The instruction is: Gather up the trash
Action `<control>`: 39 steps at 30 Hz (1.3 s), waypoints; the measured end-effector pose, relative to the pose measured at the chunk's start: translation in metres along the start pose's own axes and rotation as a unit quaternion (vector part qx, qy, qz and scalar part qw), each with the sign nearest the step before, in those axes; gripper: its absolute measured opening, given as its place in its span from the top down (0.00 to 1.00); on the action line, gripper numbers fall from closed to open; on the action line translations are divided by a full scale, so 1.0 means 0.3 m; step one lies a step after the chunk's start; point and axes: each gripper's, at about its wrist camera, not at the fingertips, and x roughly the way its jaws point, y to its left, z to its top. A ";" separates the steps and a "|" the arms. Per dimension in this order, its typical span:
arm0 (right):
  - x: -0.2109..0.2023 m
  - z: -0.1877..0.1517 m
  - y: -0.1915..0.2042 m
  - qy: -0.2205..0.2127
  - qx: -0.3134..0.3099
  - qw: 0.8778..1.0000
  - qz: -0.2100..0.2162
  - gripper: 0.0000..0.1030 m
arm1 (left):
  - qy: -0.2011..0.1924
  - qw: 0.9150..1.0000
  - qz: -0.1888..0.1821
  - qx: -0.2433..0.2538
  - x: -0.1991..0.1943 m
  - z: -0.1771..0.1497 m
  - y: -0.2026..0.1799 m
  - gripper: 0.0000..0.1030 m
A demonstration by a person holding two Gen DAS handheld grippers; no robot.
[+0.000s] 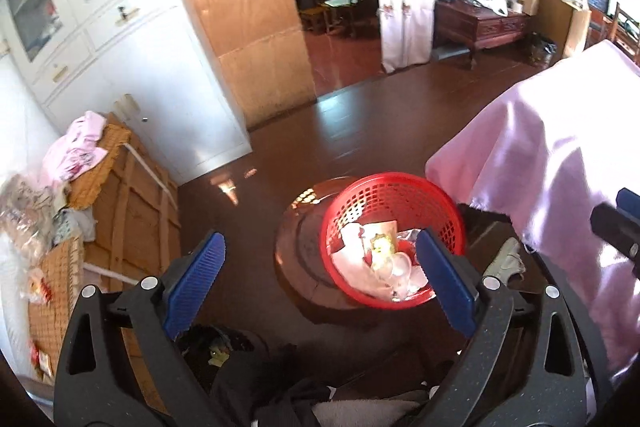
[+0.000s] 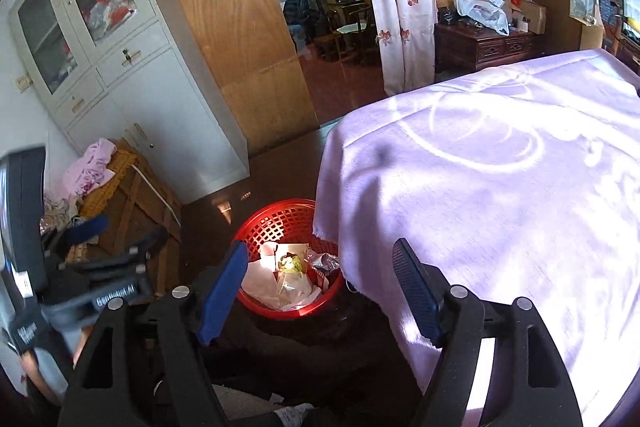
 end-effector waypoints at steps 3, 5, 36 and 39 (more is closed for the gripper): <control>-0.019 -0.017 0.020 0.000 -0.011 1.000 -0.009 0.28 | -0.010 1.000 0.013 -0.007 -0.028 -0.032 -0.016 0.09; -0.018 -0.017 0.042 0.003 -0.016 1.000 -0.017 0.28 | -0.016 1.000 0.015 -0.006 -0.031 -0.045 -0.018 0.09; 0.173 -0.126 0.135 0.063 -0.016 0.994 -0.090 0.25 | 0.010 0.999 -0.022 -0.029 0.154 -0.107 0.072 0.08; 0.172 -0.131 0.142 0.061 -0.016 0.994 -0.091 0.25 | 0.005 0.999 -0.027 -0.027 0.143 -0.108 0.069 0.08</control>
